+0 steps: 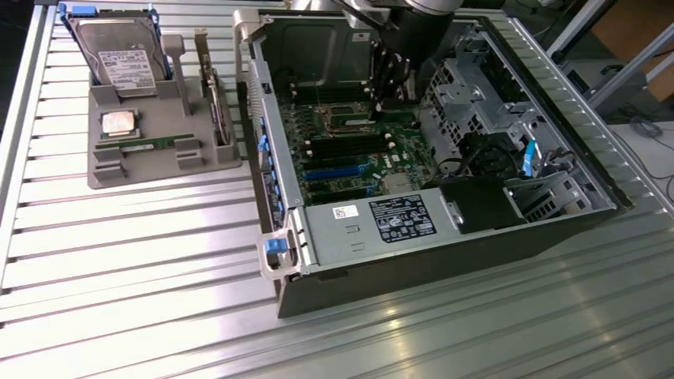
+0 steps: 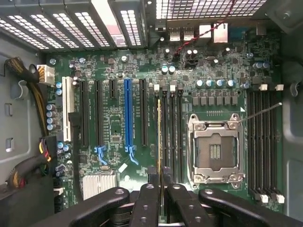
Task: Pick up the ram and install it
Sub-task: 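Insert the ram into the slot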
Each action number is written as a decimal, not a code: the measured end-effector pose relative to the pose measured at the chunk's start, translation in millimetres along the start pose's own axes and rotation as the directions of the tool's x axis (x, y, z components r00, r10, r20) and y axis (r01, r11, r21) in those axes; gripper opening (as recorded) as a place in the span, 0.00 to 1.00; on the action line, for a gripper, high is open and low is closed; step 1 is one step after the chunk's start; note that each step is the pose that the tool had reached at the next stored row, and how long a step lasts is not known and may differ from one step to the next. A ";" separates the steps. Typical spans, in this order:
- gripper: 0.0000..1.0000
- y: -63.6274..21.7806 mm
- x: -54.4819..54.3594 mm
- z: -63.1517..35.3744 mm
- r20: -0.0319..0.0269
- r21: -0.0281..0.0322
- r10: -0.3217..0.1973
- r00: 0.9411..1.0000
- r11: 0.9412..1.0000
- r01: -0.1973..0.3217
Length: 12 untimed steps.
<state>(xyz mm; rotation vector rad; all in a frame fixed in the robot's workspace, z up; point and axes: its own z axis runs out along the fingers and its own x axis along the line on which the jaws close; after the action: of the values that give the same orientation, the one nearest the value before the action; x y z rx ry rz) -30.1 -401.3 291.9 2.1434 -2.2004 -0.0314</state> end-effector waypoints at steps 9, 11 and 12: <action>0.13 4.1 2.8 26.1 -0.007 0.000 -0.006 1.000 1.000 0.006; 0.13 4.1 2.6 31.3 -0.008 0.000 -0.006 1.000 1.000 0.006; 0.13 4.4 2.5 34.6 -0.009 0.000 -0.006 1.000 1.000 0.006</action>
<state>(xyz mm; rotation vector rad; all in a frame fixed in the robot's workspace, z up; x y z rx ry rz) -36.7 -404.8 257.8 2.1459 -2.1895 -0.0226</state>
